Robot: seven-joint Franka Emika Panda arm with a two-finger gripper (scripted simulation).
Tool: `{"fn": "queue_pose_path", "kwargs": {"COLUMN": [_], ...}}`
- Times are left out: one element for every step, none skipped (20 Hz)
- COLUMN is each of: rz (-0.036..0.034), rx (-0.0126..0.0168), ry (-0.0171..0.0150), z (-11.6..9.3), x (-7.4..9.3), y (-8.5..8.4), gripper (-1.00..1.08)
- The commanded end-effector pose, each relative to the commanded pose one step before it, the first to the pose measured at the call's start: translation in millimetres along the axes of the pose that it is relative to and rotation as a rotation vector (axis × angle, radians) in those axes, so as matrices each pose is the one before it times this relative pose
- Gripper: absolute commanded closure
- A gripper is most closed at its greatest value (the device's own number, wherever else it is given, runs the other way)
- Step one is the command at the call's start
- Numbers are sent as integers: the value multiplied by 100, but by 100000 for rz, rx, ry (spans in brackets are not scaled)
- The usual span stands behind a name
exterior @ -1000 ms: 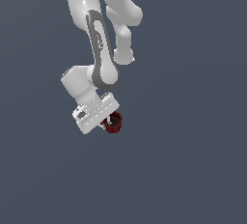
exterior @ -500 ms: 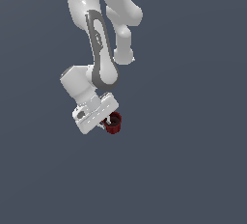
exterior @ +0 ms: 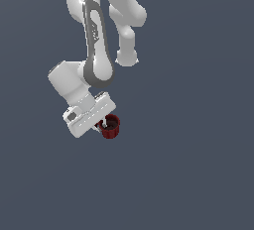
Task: Pick up the object and move it to a goal position.
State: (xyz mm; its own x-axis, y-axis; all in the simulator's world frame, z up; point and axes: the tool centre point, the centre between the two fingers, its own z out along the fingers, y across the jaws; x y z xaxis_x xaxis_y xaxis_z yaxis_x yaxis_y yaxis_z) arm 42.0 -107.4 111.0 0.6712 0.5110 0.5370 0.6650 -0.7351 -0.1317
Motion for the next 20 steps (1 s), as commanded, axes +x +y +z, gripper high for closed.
{"fn": "queue_pose_path", "kwargs": {"rz": [-136,1,0,2,0,3,0,4,0,0,0,0,0,0,0,13,0,-1,0,-2], "rx": [-293,-9,0,-15,0,-17,0,-14,0,0,0,0,0,0,0,-2,0,16,0,17], "ry": [-22,-48,0,-67,0,-67,0,-46,0,0,0,0,0,0,0,68,0,67,0,67], "z": [-1650,-661,-699,-693,-729,-717,-746,-736,-752,-730,-695,-662,-631,-602,-574,-582,-506,-485,-418,-400], "x": [797,297,310,315,326,329,337,339,345,339,326,313,302,292,283,263,256,234,218,198], "y": [1098,465,481,497,509,522,529,539,543,533,512,493,475,458,442,433,399,368,337,308], "gripper": [108,108,108,108,108,108,108,108,108,108,108,108,108,108,108,108,108,108,108,108]}}
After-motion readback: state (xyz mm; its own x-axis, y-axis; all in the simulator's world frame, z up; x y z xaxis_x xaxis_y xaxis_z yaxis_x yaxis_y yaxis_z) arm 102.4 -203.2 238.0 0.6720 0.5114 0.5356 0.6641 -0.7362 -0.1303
